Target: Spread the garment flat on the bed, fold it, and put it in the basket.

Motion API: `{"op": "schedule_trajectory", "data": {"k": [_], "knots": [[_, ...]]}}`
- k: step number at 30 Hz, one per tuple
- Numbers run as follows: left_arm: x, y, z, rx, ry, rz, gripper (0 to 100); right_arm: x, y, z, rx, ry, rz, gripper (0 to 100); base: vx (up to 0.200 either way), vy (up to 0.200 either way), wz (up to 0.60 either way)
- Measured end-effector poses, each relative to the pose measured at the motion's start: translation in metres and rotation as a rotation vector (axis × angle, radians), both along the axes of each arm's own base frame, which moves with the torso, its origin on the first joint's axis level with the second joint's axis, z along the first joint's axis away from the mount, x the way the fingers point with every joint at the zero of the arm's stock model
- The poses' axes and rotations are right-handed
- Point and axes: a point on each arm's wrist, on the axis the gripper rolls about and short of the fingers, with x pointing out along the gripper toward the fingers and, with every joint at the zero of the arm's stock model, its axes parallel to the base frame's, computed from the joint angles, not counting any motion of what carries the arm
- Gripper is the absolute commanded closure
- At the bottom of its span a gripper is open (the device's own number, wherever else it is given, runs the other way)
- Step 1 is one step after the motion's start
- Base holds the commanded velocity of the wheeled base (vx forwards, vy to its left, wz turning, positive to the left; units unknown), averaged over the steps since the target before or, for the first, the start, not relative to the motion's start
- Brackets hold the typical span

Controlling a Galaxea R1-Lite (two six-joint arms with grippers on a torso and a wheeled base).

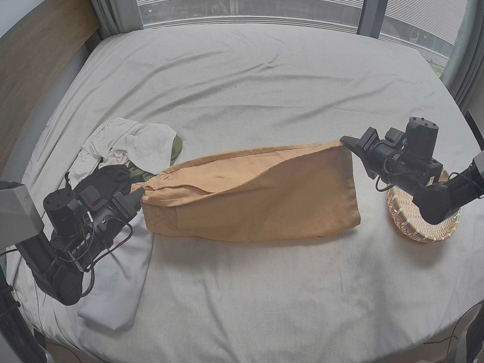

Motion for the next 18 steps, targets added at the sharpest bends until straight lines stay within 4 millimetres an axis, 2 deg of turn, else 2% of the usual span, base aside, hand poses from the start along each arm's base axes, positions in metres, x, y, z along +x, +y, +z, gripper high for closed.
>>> {"op": "schedule_trajectory", "data": {"k": [9, 18], "knots": [[0.009, 0.0, 0.001, -0.004, -0.02, 0.008, 100, 0.006, 0.004, 0.011, 0.001, -0.027, 0.007, 100, 0.0, 0.0, 0.0], [0.023, -0.002, -0.005, -0.005, -0.022, 0.015, 100, 0.024, 0.009, 0.003, -0.023, -0.046, 0.007, 100, 0.0, 0.0, 0.0]]}}
